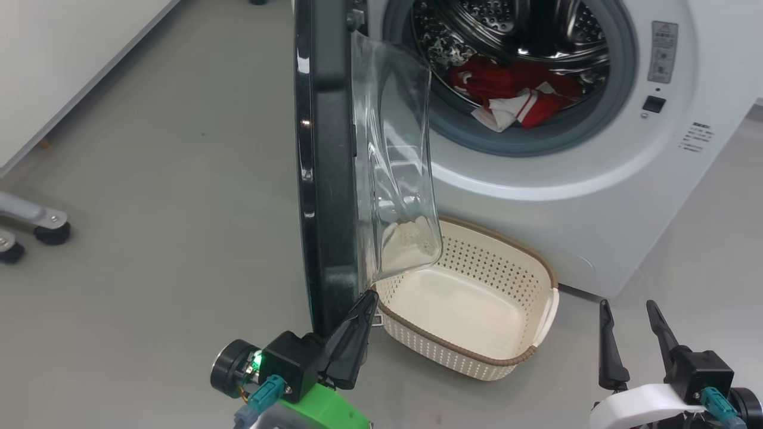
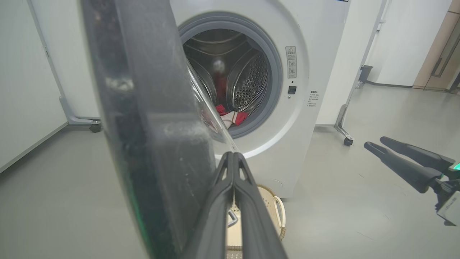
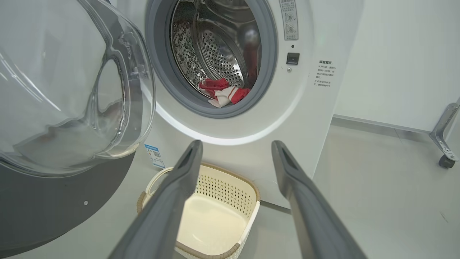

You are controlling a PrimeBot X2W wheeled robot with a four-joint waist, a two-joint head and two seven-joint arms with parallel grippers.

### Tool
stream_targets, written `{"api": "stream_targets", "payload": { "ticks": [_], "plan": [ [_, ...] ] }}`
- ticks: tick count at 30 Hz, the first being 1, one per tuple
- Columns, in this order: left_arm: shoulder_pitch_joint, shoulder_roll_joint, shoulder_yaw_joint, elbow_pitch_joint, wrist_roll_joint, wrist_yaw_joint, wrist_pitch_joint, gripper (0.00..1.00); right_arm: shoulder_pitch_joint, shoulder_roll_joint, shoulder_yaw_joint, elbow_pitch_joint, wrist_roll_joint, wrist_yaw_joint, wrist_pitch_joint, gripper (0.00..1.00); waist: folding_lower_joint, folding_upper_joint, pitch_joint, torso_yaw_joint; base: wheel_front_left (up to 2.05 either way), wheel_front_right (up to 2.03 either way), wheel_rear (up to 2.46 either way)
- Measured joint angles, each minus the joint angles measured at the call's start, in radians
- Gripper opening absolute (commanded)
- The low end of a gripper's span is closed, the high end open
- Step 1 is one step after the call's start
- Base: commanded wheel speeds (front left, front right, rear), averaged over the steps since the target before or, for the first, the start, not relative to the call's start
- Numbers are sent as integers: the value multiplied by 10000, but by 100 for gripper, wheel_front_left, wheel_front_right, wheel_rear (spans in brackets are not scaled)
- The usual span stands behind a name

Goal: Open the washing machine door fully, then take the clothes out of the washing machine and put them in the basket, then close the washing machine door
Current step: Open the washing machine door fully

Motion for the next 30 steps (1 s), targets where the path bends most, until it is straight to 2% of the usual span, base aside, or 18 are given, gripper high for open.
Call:
{"api": "stream_targets", "payload": {
  "ticks": [8, 13, 16, 30],
  "plan": [
    [15, 8, 357, -6, 8, 136, -61, 0, 0, -2, 33, 4, -13, 56, 0, 100, 0, 0, 29, 419, 0, 0, 0],
    [157, 79, 999, -94, 8, 305, -178, 0, -2, 6, 184, 25, -104, 73, 0, 100, 0, 0, 76, 506, 0, 0, 0],
    [187, 121, 1223, -113, 10, 328, -230, 0, -3, 6, 194, 27, -104, 79, 0, 100, 0, 0, 102, 510, 0, 0, 0],
    [277, 585, 3476, 10, 27, 437, -610, 0, -83, -119, 278, 33, -222, 176, 0, 100, 0, 0, 506, 62, 0, 0, 0]
  ]
}}
